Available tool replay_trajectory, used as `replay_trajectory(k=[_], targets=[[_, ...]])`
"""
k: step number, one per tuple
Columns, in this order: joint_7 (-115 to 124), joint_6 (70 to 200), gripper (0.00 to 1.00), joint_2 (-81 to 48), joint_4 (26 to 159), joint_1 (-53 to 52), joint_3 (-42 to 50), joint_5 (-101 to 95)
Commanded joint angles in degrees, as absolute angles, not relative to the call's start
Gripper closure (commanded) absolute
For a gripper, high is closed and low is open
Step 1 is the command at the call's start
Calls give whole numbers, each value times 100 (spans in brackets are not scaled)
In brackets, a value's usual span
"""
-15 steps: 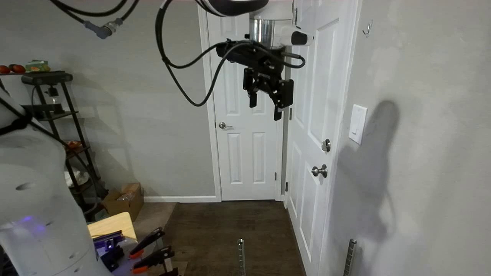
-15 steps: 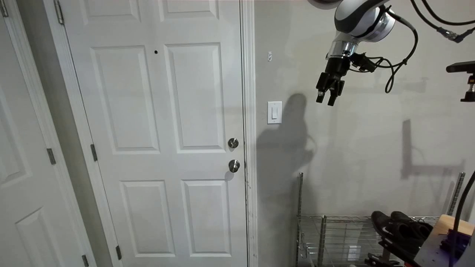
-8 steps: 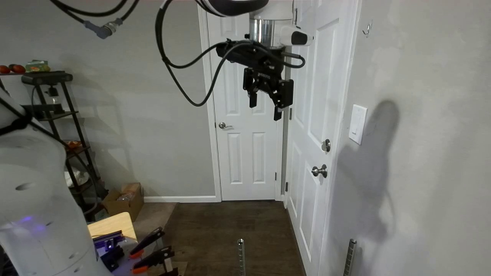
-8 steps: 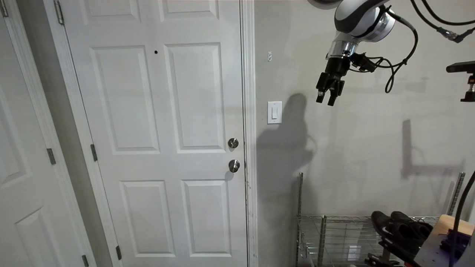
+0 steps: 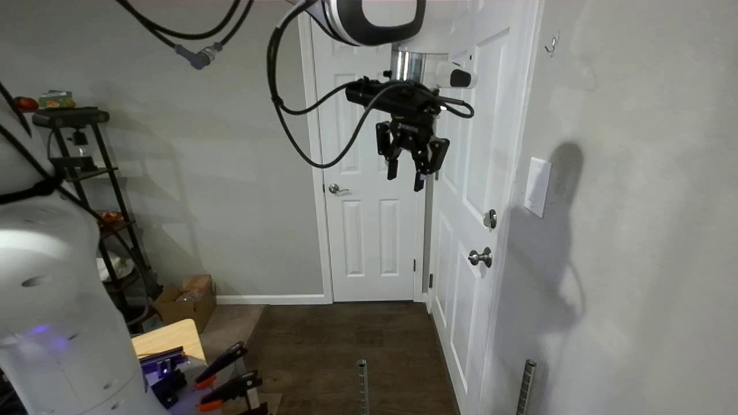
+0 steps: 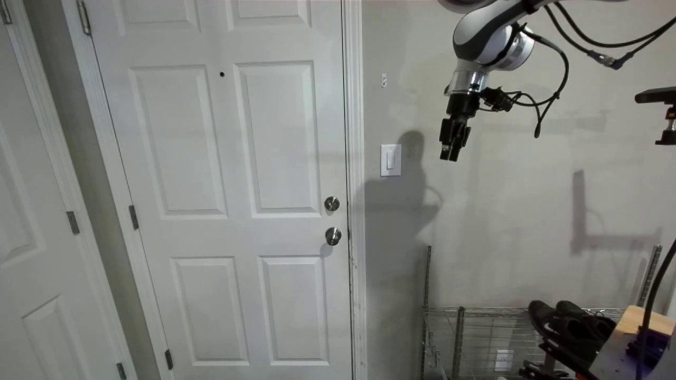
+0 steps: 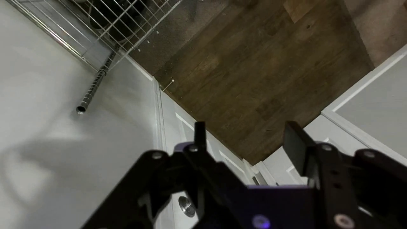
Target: Turn off the light switch
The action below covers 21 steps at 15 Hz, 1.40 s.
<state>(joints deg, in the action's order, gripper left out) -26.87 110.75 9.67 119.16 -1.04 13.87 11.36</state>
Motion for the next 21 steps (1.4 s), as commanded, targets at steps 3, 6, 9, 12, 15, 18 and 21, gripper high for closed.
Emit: replay_trajectory(k=[3,6,9,12,15,18,21], targets=[[-3445,11079,80,-197,10913,159,1148,1394],[-3338,11211,94,-589,10562,319,994,1291],[-3402,11438,98,-867,10332,495,844,1350],[-3263,12005,95,-1077,10222,612,717,1303],[-2987,12668,93,-1219,10189,681,638,1215],[-2548,13183,95,-1315,10214,687,640,1045],[-2129,13581,95,-1429,10189,691,622,1045]])
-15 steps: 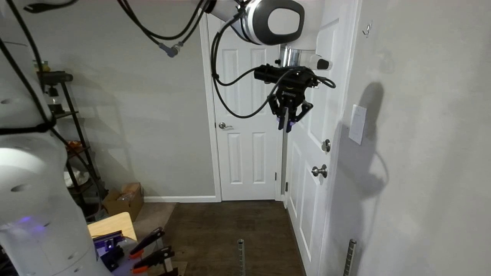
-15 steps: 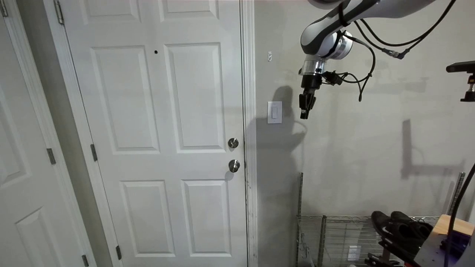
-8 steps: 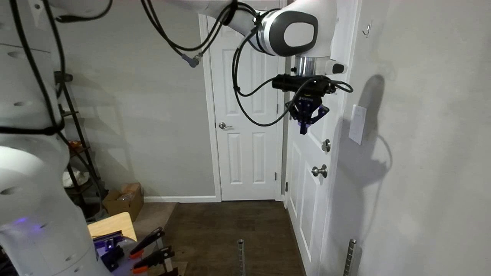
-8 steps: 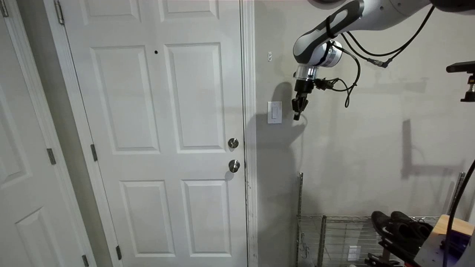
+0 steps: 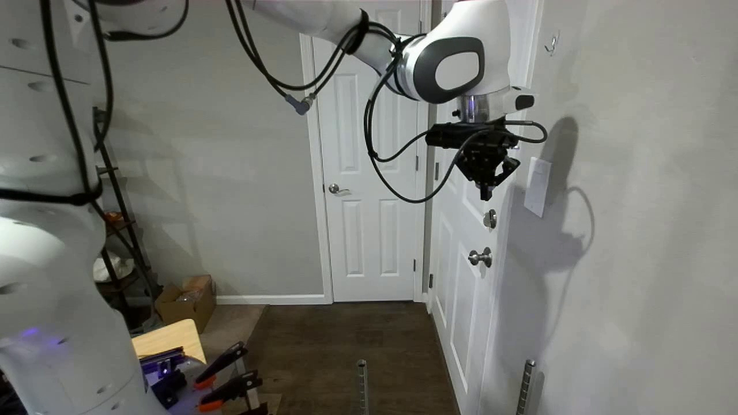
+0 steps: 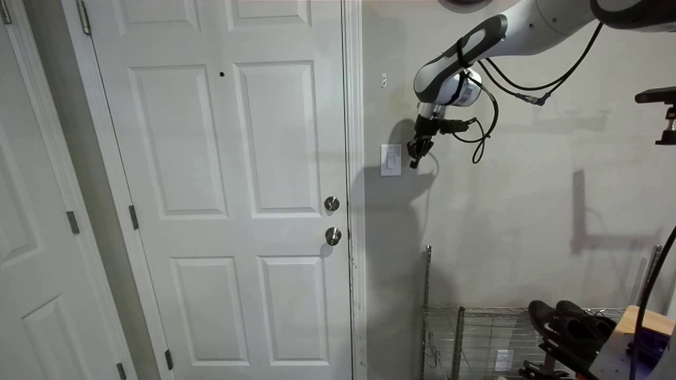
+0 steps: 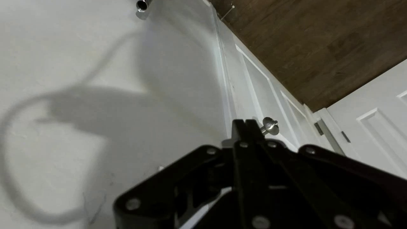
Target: Turn off the light switch
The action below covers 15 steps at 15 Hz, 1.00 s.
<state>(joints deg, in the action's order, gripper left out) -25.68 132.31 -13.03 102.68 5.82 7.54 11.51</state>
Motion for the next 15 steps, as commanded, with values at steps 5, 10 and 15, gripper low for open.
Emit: replay_trajectory(k=[5,10,15], targets=[[-1449,14284,95,-1627,10143,645,610,906],[-414,14770,95,-1821,10083,463,819,7],[165,14952,95,-1978,9911,375,904,-784]])
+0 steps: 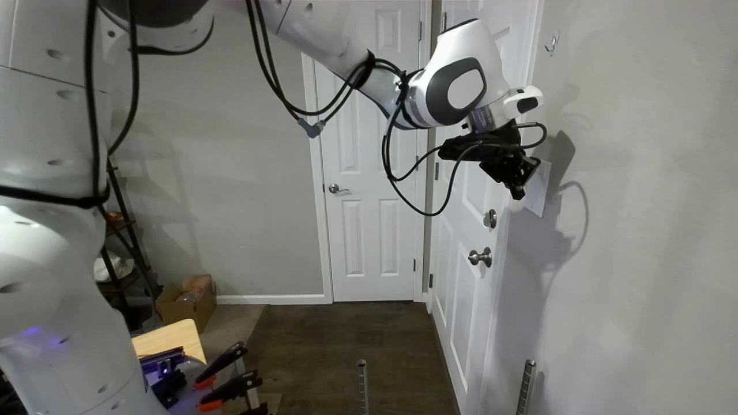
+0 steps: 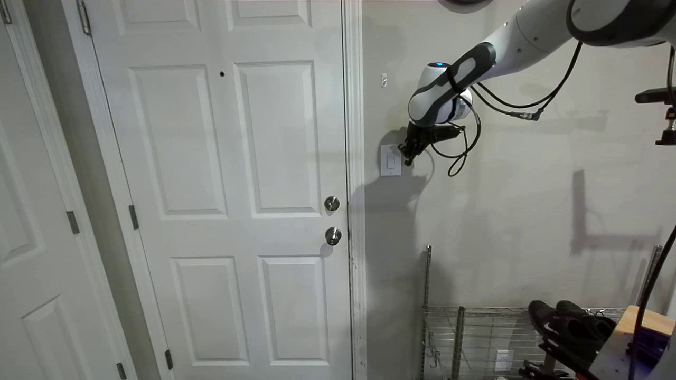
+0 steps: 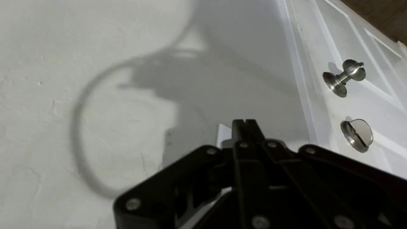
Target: Turn off the light switch
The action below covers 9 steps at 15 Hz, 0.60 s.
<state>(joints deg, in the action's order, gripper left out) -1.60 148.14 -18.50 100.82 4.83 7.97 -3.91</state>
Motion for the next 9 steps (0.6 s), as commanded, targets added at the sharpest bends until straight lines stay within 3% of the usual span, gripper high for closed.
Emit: replay_trajectory(k=[1,9], targets=[[178,14978,95,-2026,9833,372,894,-870],[72,15051,95,-2288,9422,438,760,-769]])
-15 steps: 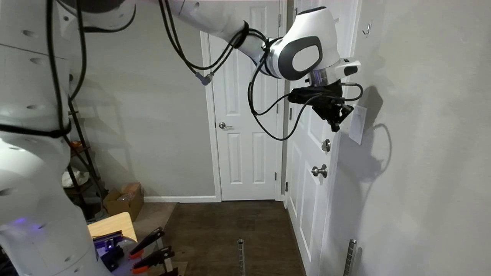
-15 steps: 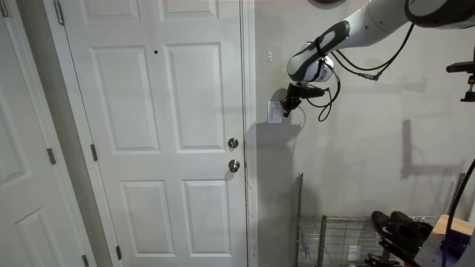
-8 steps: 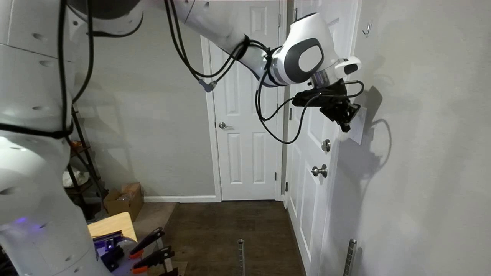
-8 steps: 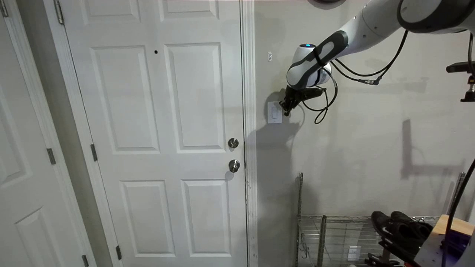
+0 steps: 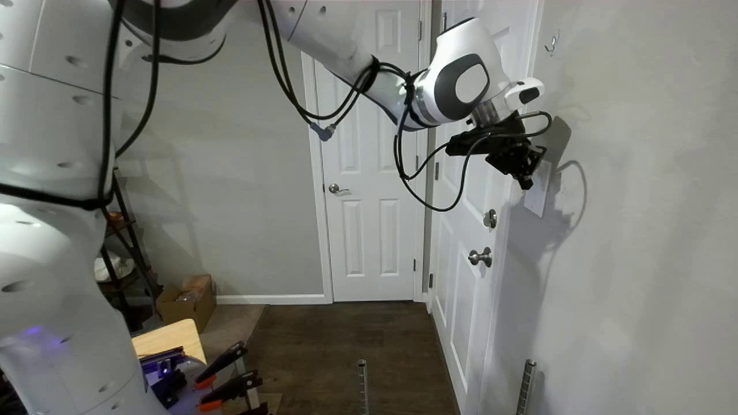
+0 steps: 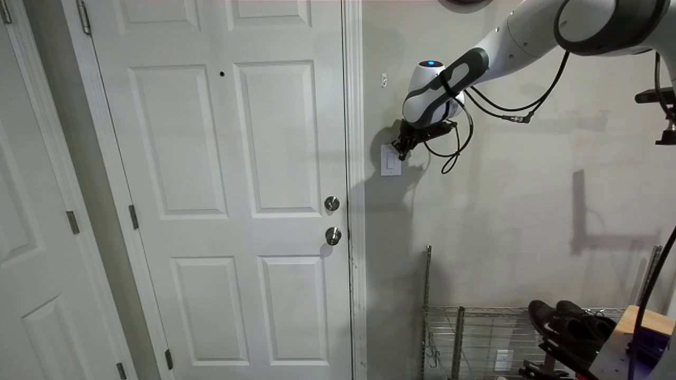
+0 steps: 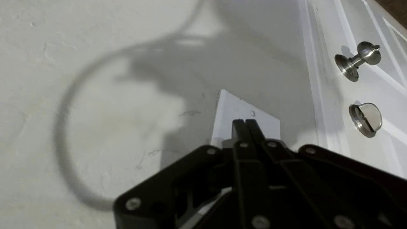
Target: Turn off the light switch
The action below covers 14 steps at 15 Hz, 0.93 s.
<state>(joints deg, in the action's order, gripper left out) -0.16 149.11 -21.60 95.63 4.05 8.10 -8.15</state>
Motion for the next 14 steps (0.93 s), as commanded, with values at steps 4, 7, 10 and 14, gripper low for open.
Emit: replay_trajectory(k=[4,7,10,14], targets=[[42,15037,95,-2426,9243,469,686,-642],[81,15073,95,-2509,9144,446,698,-653],[157,15180,95,-2571,9085,405,756,-742],[308,15333,95,-2634,9049,349,845,-831]])
